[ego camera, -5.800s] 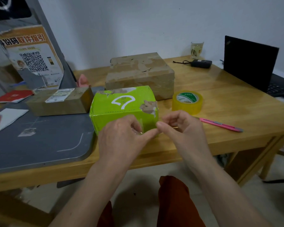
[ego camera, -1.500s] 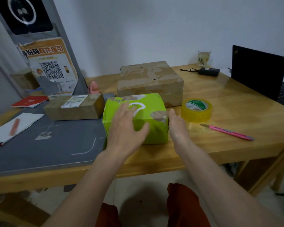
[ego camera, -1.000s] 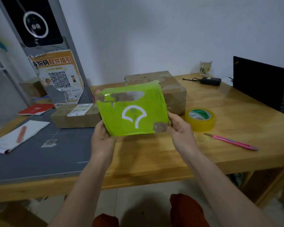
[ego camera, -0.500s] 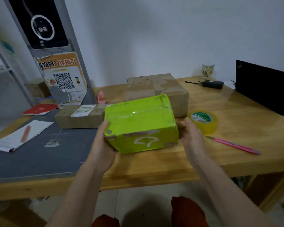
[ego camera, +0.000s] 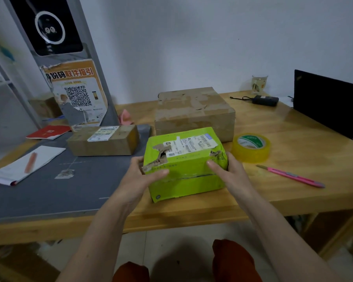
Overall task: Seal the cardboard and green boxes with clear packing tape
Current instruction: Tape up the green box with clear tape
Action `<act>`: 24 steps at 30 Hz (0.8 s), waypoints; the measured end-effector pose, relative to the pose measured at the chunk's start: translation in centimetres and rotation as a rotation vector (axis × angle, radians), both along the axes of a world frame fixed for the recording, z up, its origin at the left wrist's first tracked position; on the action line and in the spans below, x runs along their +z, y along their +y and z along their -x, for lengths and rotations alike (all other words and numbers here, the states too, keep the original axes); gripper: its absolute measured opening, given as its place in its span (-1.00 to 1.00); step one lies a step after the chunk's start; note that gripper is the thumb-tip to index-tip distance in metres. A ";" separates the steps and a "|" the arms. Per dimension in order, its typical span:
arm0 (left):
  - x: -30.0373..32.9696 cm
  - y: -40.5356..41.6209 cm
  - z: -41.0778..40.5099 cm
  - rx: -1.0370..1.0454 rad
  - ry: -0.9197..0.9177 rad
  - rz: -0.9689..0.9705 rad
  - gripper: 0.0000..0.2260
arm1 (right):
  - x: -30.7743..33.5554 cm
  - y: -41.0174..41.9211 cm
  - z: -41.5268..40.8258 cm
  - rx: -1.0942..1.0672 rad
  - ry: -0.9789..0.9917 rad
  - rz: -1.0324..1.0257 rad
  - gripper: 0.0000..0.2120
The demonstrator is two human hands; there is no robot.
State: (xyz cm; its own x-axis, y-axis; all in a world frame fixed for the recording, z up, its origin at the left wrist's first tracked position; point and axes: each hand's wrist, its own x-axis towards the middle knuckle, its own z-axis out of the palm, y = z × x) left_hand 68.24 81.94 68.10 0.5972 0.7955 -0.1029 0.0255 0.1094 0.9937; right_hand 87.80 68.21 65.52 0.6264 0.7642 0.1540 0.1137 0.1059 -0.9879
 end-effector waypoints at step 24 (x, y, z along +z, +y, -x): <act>0.9 -5.4 -5.3 0.183 0.334 -1.344 -0.75 | 4.0 -0.3 -1.7 -0.128 -0.305 0.023 -0.86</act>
